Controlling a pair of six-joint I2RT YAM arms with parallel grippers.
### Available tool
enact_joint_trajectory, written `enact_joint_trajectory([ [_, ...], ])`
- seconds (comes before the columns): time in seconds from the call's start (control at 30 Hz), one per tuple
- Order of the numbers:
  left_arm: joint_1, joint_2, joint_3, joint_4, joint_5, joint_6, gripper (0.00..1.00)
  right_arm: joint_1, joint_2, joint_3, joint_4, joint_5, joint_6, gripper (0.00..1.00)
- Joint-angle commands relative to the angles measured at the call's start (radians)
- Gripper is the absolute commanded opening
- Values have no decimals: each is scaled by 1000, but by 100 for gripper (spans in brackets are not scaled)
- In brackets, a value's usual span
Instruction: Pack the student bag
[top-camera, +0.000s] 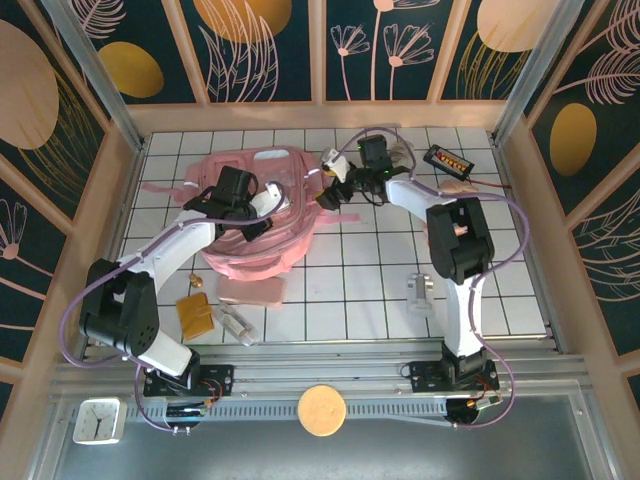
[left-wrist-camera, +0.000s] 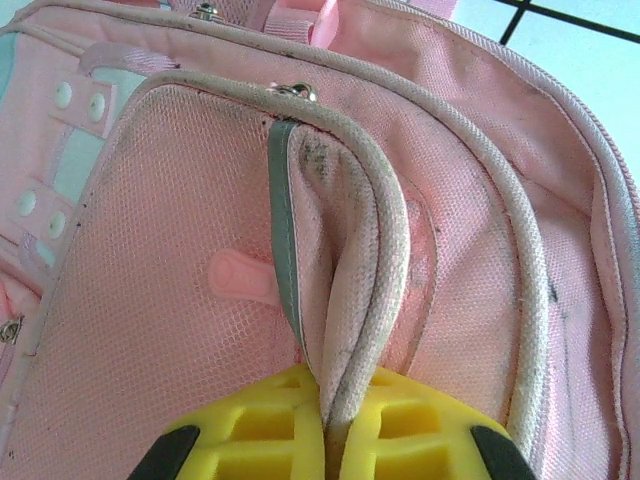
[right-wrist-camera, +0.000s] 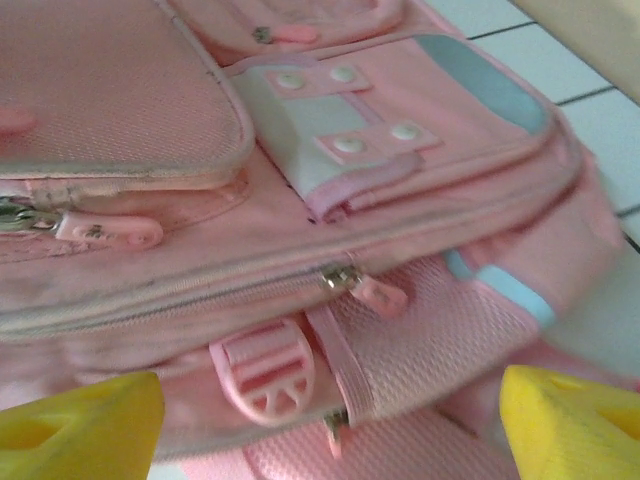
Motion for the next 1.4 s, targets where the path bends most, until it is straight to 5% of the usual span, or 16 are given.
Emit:
enact_joint_trajectory([
  [0.0, 8, -41, 8, 58, 55, 36, 0, 42, 51, 48, -11, -36, -98, 86],
  [0.43, 8, -58, 5, 60, 84, 32, 0, 64, 200, 167, 54, 39, -67, 81],
  [0.7, 8, -71, -14, 70, 103, 27, 0, 55, 259, 238, 24, 52, -94, 69],
  [0.87, 9, -73, -14, 70, 114, 22, 0, 54, 277, 248, 31, 54, -96, 57],
  [1.1, 8, -75, -23, 70, 110, 24, 0, 56, 284, 264, 44, 91, -89, 22],
  [1.37, 8, -90, -49, 92, 45, 14, 0, 58, 217, 211, 74, 193, -77, 2],
])
